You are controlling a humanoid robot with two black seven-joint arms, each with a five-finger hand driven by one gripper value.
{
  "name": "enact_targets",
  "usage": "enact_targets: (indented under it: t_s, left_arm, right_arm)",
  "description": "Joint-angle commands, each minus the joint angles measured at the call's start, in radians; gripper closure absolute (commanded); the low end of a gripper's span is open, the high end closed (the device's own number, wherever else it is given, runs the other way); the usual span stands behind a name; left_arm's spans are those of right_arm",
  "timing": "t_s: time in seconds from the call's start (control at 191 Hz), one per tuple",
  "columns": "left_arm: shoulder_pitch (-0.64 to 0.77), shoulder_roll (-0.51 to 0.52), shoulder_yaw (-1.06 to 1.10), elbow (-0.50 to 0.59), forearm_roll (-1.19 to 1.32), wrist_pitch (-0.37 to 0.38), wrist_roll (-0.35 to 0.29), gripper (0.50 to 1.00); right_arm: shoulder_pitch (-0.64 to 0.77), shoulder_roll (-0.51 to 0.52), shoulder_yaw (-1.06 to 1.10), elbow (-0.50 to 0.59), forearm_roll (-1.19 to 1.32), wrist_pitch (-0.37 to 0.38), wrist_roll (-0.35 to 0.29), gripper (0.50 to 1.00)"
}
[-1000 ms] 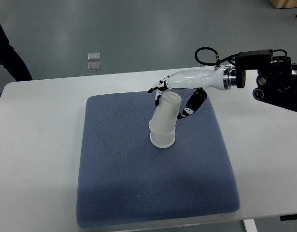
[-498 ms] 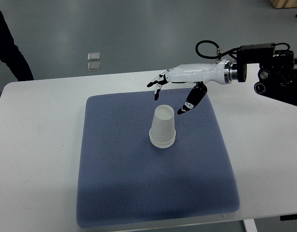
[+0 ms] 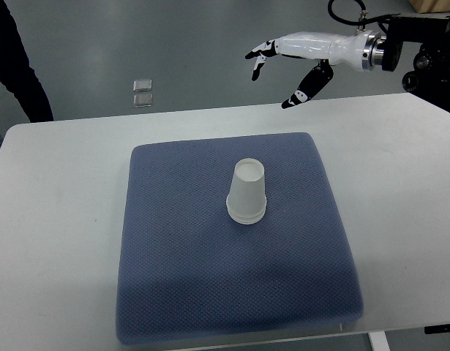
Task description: Stack paper cups
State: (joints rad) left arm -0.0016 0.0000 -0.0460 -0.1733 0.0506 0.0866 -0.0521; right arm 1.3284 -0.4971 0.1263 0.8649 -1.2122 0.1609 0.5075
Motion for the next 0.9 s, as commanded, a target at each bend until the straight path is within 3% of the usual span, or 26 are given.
enact_targets:
  t_s: [0.0, 0.251, 0.435, 0.639, 0.896]
  left_arm:
    - [0.0, 0.0, 0.0, 0.0, 0.0, -0.001, 0.0, 0.5]
    - [0.0, 0.0, 0.0, 0.0, 0.0, 0.001, 0.0, 0.5]
    - [0.0, 0.0, 0.0, 0.0, 0.0, 0.001, 0.0, 0.5]
    - [0.0, 0.0, 0.0, 0.0, 0.0, 0.001, 0.0, 0.5]
    - [0.0, 0.0, 0.0, 0.0, 0.0, 0.001, 0.0, 0.5]
  right_arm:
    - [-0.031, 0.032, 0.058, -0.052, 0.103, -0.001, 0.0, 0.589]
    - [-0.077, 0.147, 0.096, -0.193, 0.568, -0.004, -0.063, 0.589]
    - [-0.095, 0.166, 0.096, -0.201, 0.93, -0.026, -0.11, 0.589]
    - [-0.118, 0.203, 0.096, -0.213, 1.25, -0.145, -0.152, 0.587]
    - [-0.169, 0.249, 0.135, -0.242, 1.551, -0.165, -0.19, 0.587]
